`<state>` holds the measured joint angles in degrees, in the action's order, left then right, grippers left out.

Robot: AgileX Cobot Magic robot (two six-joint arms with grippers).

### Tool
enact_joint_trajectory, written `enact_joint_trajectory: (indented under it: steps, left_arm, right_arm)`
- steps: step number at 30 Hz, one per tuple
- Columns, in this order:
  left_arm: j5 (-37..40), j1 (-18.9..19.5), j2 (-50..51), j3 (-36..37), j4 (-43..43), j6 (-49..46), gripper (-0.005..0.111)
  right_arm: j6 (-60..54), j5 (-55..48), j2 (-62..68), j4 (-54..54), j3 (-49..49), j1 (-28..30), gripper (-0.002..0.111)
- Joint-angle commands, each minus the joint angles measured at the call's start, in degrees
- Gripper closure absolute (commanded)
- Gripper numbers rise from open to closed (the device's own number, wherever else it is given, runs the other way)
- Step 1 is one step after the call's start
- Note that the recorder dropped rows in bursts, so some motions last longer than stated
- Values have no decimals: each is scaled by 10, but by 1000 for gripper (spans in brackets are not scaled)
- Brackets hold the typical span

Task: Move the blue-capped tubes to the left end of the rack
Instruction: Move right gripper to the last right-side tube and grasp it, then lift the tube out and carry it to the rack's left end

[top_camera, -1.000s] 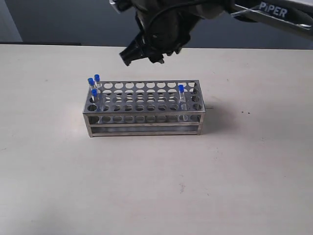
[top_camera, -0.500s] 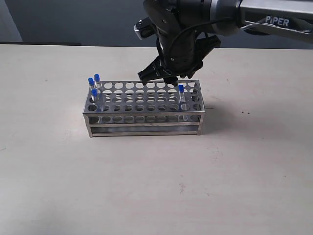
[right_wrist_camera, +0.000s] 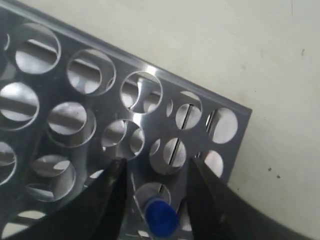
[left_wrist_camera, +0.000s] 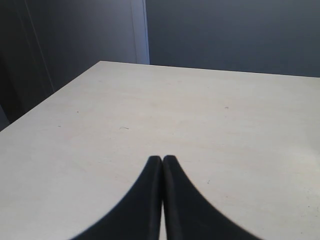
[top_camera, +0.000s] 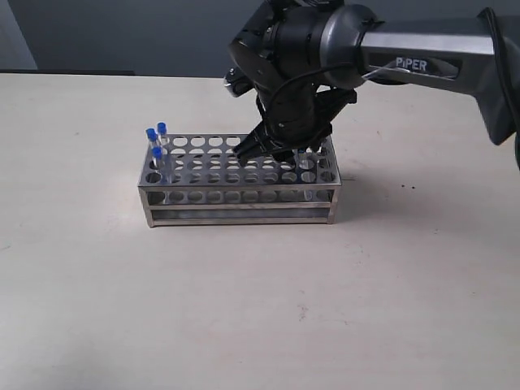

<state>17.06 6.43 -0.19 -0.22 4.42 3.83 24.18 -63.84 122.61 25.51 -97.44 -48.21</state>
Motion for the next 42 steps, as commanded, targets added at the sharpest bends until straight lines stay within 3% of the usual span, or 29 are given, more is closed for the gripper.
enact_joint_trajectory:
  steps: [1, 3, 25, 42]
  left_arm:
    - [-8, -3, 2, 2, -3, 1, 106]
    - [-8, -3, 2, 2, -3, 1, 106]
    - [-8, -3, 2, 2, -3, 1, 106]
    - [-8, -3, 2, 2, -3, 1, 106]
  right_arm:
    - [0, -18, 10, 12, 2, 2, 91]
    - [1, -18, 10, 12, 2, 2, 108]
    - [1, 51, -118, 17, -1, -8, 108]
    - [-32, 264, -119, -86, -1, -85, 109]
